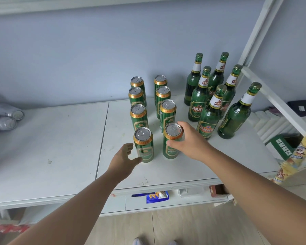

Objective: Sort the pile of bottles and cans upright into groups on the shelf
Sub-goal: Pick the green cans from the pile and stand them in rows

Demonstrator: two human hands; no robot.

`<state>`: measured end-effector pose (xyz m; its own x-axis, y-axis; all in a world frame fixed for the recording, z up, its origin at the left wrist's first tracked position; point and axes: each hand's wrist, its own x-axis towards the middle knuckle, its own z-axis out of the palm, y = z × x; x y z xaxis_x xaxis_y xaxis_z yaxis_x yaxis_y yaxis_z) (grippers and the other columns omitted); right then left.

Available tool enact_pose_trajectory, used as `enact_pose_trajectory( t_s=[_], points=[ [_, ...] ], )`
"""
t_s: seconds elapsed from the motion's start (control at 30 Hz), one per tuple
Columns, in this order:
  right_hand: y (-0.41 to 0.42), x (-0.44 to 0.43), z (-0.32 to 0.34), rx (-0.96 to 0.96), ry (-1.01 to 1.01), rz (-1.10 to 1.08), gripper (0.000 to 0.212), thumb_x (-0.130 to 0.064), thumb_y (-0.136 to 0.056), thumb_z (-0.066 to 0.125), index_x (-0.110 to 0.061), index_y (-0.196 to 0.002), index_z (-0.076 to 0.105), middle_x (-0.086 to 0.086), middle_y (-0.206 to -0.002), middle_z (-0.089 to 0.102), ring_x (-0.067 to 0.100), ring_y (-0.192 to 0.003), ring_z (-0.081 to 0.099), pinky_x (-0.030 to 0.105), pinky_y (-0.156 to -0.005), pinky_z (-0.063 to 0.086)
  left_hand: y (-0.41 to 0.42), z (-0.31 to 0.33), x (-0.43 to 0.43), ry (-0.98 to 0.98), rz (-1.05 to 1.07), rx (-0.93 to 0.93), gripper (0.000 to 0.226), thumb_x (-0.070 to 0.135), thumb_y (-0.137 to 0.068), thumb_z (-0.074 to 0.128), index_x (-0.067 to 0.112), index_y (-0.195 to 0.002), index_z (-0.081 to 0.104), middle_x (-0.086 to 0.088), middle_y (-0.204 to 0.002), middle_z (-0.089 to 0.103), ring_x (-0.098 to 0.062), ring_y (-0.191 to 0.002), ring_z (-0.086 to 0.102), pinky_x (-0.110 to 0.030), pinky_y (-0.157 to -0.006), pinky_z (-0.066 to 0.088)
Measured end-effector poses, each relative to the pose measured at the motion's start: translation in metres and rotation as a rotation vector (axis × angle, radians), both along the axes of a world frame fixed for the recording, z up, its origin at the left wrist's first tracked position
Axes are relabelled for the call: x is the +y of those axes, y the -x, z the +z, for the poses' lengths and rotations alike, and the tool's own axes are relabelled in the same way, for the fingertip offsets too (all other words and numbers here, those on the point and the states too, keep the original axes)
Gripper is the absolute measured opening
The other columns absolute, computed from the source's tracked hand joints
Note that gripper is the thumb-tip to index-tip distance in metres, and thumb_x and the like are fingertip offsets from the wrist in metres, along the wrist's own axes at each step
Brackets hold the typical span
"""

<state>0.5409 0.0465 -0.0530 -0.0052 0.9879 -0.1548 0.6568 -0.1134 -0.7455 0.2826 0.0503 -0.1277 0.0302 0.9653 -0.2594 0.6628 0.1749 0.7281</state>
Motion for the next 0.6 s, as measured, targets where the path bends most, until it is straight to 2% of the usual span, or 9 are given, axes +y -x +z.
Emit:
enact_pose_trajectory(
  t_s=[0.1,0.17,0.3,0.43,0.6],
  points=[
    [0.003,0.001,0.01,-0.044,-0.041,0.034,0.076,-0.049,-0.081,0.076,-0.025,-0.144,0.041,-0.005,-0.135,0.055,0.017,-0.119,0.057,0.034,-0.096,0.048,0.006,0.009,-0.005,-0.03,0.022,-0.001,0.074,0.026,-0.086,0.08,0.016,-0.149,0.043,-0.001,-0.149,0.053,-0.017,-0.136,0.05,-0.031,-0.108,0.04],
    [0.006,0.002,0.018,-0.069,-0.063,0.064,0.082,-0.05,-0.085,0.073,-0.022,-0.152,0.034,-0.003,-0.146,0.048,0.018,-0.129,0.051,0.032,-0.099,0.043,0.011,0.017,-0.009,-0.057,0.047,-0.004,0.073,0.025,-0.086,0.079,0.016,-0.149,0.044,-0.001,-0.149,0.053,-0.017,-0.136,0.051,-0.032,-0.11,0.041],
    [0.019,0.002,0.033,-0.136,-0.163,0.15,0.084,-0.053,-0.089,0.067,-0.023,-0.156,0.026,-0.003,-0.161,0.034,0.019,-0.144,0.038,0.038,-0.113,0.036,0.021,0.034,-0.015,-0.124,0.087,-0.008,0.072,0.026,-0.086,0.078,0.018,-0.148,0.044,0.001,-0.149,0.053,-0.015,-0.136,0.051,-0.036,-0.112,0.042],
    [0.037,0.003,0.045,-0.129,-0.194,0.221,0.084,-0.055,-0.09,0.065,-0.026,-0.157,0.024,-0.006,-0.164,0.028,0.017,-0.147,0.033,0.038,-0.116,0.033,0.032,0.052,-0.02,-0.186,0.123,0.01,0.072,0.026,-0.086,0.078,0.018,-0.148,0.044,0.001,-0.149,0.053,-0.014,-0.137,0.051,-0.035,-0.113,0.041],
    [0.064,0.006,0.058,-0.121,-0.209,0.316,0.08,-0.051,-0.091,0.065,-0.026,-0.157,0.027,-0.008,-0.162,0.032,0.015,-0.146,0.034,0.033,-0.11,0.034,0.052,0.07,-0.032,-0.244,0.161,0.101,0.071,0.027,-0.088,0.075,0.021,-0.15,0.042,0.003,-0.152,0.049,-0.013,-0.139,0.047,-0.023,-0.106,0.034]
  ],
)
